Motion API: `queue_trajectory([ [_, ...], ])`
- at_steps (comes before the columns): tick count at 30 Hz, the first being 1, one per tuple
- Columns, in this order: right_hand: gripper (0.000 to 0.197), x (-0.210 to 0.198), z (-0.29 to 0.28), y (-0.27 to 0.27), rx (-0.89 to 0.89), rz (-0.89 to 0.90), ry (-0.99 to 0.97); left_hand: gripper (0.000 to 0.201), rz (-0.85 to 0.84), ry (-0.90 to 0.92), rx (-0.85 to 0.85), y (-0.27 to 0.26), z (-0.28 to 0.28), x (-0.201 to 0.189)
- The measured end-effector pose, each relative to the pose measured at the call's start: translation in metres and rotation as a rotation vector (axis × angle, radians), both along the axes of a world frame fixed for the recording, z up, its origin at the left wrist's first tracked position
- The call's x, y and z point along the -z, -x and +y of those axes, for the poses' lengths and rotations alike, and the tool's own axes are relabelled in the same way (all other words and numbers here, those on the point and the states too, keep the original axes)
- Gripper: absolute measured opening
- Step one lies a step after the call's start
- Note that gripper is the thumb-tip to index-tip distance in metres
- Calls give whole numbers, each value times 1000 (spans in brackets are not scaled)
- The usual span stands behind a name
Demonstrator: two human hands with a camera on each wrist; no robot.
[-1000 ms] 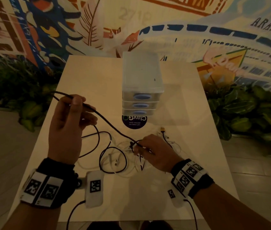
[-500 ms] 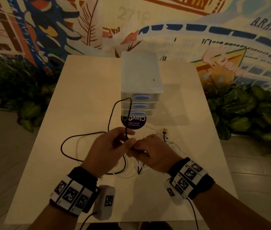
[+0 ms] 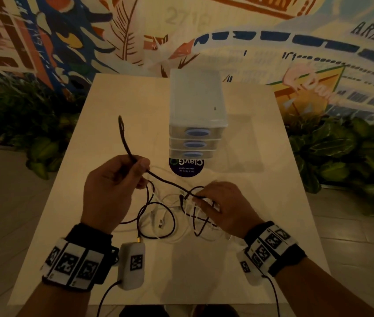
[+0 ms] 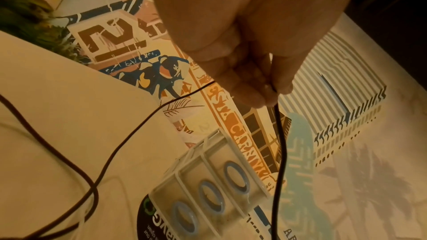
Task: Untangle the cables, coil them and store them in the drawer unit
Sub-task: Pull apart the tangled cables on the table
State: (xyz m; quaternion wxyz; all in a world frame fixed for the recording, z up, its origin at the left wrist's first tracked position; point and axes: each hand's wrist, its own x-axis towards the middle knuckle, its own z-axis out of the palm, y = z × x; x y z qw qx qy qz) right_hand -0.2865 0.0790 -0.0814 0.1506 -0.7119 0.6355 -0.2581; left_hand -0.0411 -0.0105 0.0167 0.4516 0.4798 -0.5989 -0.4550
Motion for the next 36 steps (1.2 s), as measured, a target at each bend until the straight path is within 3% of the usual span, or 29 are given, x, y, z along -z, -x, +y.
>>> queue_trajectory([
  [3, 31, 0, -2, 3, 26, 29, 60, 9, 39, 17, -17, 0, 0, -3],
  [7, 47, -14, -5, 1, -13, -106, 49, 17, 168, -56, 98, 0, 1, -4],
  [10, 35, -27, -11, -5, -71, -155, 79, 32, 210, -114, 298, 3, 6, -3],
  [14, 26, -40, -16, -14, -128, -131, 118, 18, 133, -141, 450, 15, 12, -3],
  [19, 20, -34, -18, -16, -145, -86, 12, 14, 158, -32, 364, 15, 10, -17],
  [23, 34, -20, -18, -19, -136, -72, -217, 19, 153, 64, 372, 11, 5, -33],
  [28, 19, -47, -15, -21, -28, -435, -117, 20, 93, 8, 341, 1, -1, -38],
  [29, 17, -55, -15, -18, 27, -501, -39, 29, 36, -61, 334, -2, -4, -36],
  [31, 15, -69, -16, -13, 118, -570, 130, 41, -254, -182, 395, -10, -10, -26],
  [33, 15, -82, -20, -8, 176, -555, 252, 32, -583, -252, 538, -18, -13, -10],
  [36, 16, -96, -23, -1, 203, -558, 332, 22, -791, -288, 599, -29, -15, 26],
])
